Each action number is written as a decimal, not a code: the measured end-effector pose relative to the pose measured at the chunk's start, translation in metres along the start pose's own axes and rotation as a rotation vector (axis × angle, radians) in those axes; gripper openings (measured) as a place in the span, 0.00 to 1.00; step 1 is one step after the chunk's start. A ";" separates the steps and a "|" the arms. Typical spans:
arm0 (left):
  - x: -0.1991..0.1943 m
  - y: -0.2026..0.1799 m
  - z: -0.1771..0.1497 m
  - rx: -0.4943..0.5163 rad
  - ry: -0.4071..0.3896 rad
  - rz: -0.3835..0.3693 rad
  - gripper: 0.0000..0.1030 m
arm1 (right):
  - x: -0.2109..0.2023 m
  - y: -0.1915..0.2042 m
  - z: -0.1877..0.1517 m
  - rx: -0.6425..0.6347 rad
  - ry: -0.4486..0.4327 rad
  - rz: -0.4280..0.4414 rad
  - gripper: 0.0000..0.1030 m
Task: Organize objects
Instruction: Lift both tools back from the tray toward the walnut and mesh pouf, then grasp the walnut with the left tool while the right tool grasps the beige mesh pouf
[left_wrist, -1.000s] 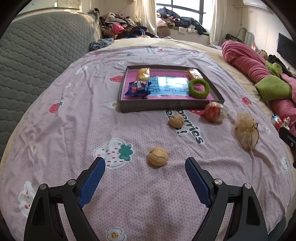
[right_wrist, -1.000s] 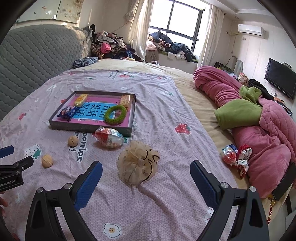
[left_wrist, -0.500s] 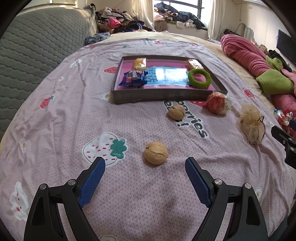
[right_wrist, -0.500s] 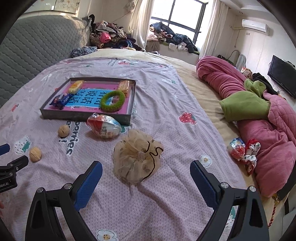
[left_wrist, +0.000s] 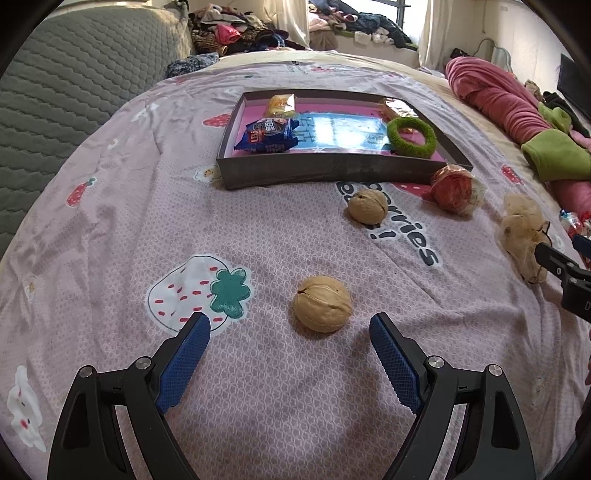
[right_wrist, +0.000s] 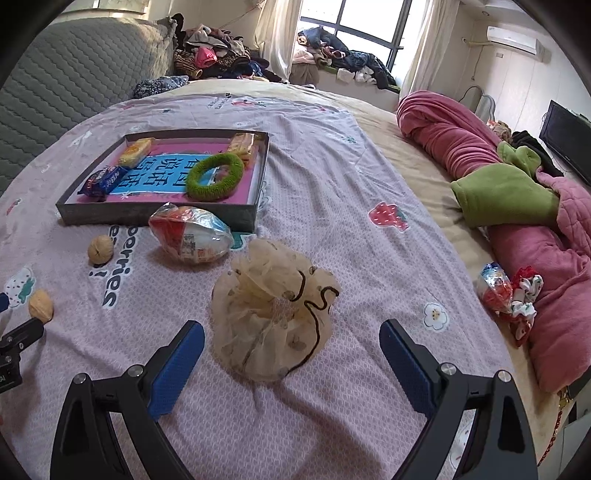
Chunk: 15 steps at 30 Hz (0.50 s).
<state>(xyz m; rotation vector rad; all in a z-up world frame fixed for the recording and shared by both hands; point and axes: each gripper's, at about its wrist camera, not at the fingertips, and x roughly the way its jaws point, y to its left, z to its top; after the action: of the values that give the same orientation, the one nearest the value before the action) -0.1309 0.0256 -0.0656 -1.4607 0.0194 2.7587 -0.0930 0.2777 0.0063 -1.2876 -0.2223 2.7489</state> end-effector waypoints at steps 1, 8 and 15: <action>0.002 0.001 0.000 -0.002 0.002 -0.003 0.86 | 0.002 0.000 0.001 0.000 0.000 0.000 0.93; 0.015 0.004 0.002 -0.015 0.017 -0.018 0.86 | 0.016 0.000 0.008 0.006 0.011 -0.004 0.93; 0.022 0.006 0.004 -0.020 0.014 -0.030 0.86 | 0.040 0.001 0.009 0.024 0.059 0.014 0.93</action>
<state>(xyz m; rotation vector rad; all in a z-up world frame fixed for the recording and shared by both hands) -0.1469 0.0198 -0.0810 -1.4727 -0.0297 2.7323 -0.1256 0.2824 -0.0187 -1.3666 -0.1758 2.7120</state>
